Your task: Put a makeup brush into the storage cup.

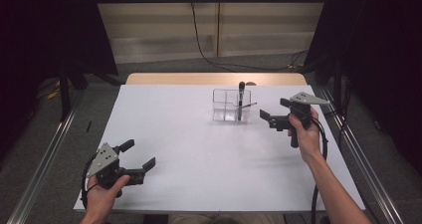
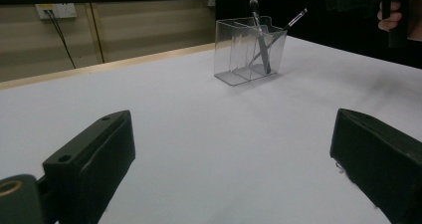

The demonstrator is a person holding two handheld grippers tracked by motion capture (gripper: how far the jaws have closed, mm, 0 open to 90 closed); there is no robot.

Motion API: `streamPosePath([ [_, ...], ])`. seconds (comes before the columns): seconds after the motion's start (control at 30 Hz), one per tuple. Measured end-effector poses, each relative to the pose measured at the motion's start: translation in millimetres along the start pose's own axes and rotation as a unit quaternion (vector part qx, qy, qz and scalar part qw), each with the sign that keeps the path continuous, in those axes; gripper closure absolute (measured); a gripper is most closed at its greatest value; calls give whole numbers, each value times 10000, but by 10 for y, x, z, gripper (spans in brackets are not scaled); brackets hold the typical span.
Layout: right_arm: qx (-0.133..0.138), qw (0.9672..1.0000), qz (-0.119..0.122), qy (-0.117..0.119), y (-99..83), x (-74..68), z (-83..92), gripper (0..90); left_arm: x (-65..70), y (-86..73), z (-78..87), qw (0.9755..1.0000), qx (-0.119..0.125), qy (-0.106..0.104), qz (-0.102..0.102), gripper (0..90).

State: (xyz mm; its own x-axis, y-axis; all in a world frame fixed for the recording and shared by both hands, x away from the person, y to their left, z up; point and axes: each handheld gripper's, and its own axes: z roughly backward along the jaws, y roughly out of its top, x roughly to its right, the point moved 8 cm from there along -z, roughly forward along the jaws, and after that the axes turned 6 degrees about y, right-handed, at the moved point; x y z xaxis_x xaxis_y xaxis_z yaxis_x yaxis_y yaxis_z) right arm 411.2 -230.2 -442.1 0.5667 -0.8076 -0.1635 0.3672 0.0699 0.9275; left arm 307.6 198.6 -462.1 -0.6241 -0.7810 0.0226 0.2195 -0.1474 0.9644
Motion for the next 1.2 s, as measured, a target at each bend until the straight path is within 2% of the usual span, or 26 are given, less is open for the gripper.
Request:
streamPosePath([
  [0.07, 82, 9999, 0, -66, -1, -3, 31, 13, 1, 2, 4, 10000, 8, -5, 13, 40],
  [0.3, 101, 9999, 10, 0, -50, -67, 118, 11, -2, 6, 10, 10000, 23, 5, 16, 40],
  [0.53, 185, 9998, 85, -31, -89, -126, 235, 13, -8, 11, 22, 10000, 39, 24, 0, 38],
  [0.7, 177, 9998, 79, -25, -162, -153, 344, 12, -13, 6, 27, 10000, 25, 21, -20, 37],
  [1.2, 442, 9989, 75, -130, -310, -260, 653, 14, -15, 7, 39, 10000, 50, 30, 8, 32],
])
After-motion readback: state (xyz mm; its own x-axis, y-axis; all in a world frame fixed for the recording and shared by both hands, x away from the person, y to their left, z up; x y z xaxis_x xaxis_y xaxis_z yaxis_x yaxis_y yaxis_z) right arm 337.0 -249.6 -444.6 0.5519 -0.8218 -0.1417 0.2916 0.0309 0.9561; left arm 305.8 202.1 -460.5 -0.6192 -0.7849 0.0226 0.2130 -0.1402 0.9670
